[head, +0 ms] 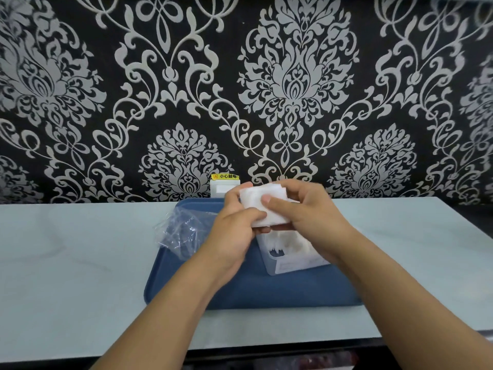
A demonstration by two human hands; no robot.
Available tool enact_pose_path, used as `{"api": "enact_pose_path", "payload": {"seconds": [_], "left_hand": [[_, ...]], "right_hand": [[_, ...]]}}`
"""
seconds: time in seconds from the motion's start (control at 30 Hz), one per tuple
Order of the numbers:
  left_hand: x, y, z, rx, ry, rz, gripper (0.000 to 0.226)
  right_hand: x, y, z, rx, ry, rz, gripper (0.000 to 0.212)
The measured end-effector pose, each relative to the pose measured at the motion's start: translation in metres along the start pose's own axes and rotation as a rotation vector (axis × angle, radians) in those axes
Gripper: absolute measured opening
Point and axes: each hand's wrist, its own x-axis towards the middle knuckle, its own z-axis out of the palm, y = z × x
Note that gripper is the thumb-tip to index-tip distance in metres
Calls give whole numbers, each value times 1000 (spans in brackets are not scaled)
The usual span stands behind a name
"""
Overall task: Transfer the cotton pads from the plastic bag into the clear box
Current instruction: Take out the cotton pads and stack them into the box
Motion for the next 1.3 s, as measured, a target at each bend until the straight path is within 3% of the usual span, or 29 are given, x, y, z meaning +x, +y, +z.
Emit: {"api": "enact_pose_path", "payload": {"seconds": [0.13, 0.2, 0.3, 0.5, 0.67, 0.8, 0.93, 1.0, 1.03, 1.1, 1.2, 1.23, 1.3], "left_hand": [[1, 4, -13, 689, 197, 403, 28], [2, 3, -16, 884, 217, 490, 24], [4, -4, -13, 1033, 132, 377, 25], [7, -25, -10, 1189, -30, 252, 29], [9, -27, -10, 1252, -65, 219, 8], [7, -28, -8, 1416, -84, 278, 13], [10, -23, -13, 1425, -65, 289, 9], [10, -21, -18, 1412, -59, 284, 6], [10, -21, -19, 1398, -54, 281, 4], [10, -21, -21, 1367, -43, 263, 11], [8, -21, -23, 1250, -39, 220, 26], [8, -20, -25, 1197, -31, 206, 31], [8, -17, -31, 1151, -24, 189, 39]], "right_hand": [[5, -3, -29, -73, 120, 187, 24], [5, 0, -34, -235, 102, 257, 28], [4, 4, -21, -584, 59, 260, 37], [11, 8, 10, -1205, 73, 123, 29], [17, 15, 14, -1388, 33, 128, 31], [18, 18, 14, -1372, 24, 69, 20], [11, 10, -19, -825, -10, 62, 22], [4, 9, -33, -613, 97, -123, 14], [1, 11, -35, -626, 101, -213, 16], [-2, 21, -25, -807, -95, -279, 36], [1, 35, 5, -1009, -454, -152, 56], [0, 32, 13, -966, -516, -92, 59], [-3, 19, 16, -634, -553, 7, 55]]}}
